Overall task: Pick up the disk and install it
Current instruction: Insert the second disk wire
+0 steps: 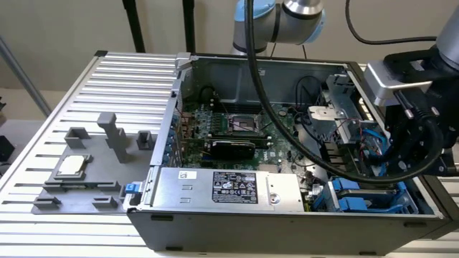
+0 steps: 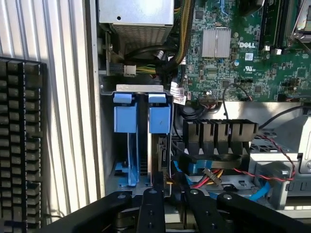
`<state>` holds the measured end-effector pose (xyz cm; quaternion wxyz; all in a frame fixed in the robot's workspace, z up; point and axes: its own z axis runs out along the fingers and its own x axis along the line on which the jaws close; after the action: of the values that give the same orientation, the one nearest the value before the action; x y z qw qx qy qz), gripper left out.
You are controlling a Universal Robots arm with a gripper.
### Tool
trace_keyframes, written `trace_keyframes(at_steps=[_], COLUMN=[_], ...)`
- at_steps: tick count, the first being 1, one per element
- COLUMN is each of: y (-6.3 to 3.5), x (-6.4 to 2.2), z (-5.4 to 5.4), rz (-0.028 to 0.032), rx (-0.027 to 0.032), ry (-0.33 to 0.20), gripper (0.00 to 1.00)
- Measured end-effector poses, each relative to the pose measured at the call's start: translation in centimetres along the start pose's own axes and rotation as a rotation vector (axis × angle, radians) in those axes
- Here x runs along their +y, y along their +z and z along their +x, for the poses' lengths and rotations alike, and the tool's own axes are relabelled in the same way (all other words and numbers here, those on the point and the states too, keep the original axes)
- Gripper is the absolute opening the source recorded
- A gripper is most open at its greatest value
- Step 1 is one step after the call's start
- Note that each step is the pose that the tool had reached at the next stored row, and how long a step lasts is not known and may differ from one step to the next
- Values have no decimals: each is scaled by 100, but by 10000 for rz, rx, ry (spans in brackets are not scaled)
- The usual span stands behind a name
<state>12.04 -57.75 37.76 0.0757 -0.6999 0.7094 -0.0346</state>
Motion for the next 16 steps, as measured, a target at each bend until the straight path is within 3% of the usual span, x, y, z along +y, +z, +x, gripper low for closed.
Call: trace_keyframes(at_steps=[2, 5, 8, 11, 16], y=[-57, -66, -65, -55, -25], x=[-9, -4, 10, 19, 25], z=[-4, -20, -61, -104, -134], rz=[-6, -23, -83, -228, -533], rx=[-2, -2, 0, 3, 8], ry=[1, 1, 5, 13, 39], gripper=[100, 100, 100, 100, 100])
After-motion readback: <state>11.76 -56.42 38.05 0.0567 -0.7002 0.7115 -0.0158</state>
